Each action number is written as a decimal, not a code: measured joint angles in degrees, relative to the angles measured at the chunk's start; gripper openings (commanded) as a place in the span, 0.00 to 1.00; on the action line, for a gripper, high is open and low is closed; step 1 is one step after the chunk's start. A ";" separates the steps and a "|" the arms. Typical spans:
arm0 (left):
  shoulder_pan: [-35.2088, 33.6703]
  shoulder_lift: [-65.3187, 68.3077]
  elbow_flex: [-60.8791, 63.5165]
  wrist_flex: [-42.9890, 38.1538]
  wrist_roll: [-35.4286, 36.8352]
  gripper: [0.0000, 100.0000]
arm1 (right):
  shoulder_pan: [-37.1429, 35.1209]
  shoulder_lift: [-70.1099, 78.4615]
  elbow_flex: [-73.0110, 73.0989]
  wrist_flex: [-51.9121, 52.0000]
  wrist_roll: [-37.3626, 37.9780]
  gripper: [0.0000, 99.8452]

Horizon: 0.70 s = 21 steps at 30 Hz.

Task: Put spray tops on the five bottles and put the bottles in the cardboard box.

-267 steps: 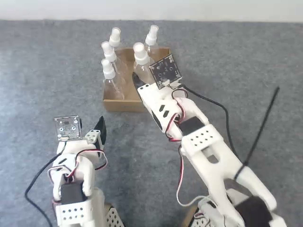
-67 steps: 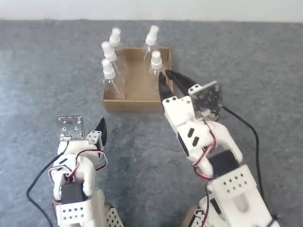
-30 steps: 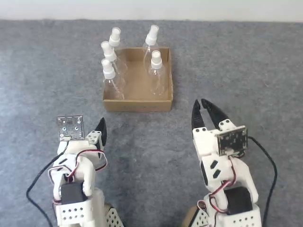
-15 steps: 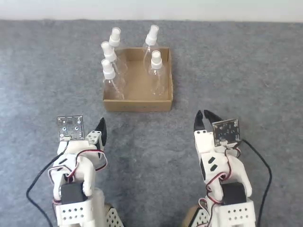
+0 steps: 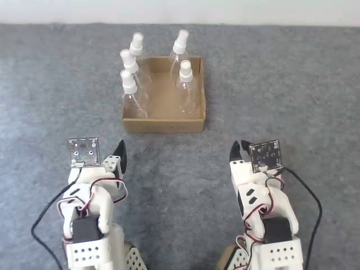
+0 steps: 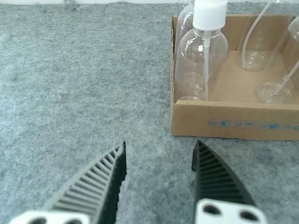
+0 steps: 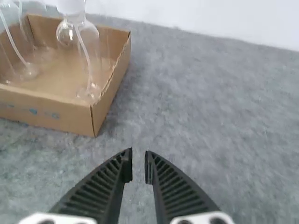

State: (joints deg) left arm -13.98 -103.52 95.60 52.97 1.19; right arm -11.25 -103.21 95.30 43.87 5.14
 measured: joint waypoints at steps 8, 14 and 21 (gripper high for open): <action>0.00 0.00 0.53 0.00 0.00 0.22 | -0.09 0.00 0.00 7.30 0.00 0.02; 0.00 0.00 0.70 0.00 0.00 0.22 | -0.09 0.00 0.00 12.57 0.00 0.01; 1.93 0.00 0.70 0.00 -0.09 0.22 | -0.09 0.00 0.00 19.34 0.00 0.01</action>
State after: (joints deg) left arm -12.04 -103.52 96.31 52.97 1.10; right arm -11.34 -103.21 95.30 63.21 5.14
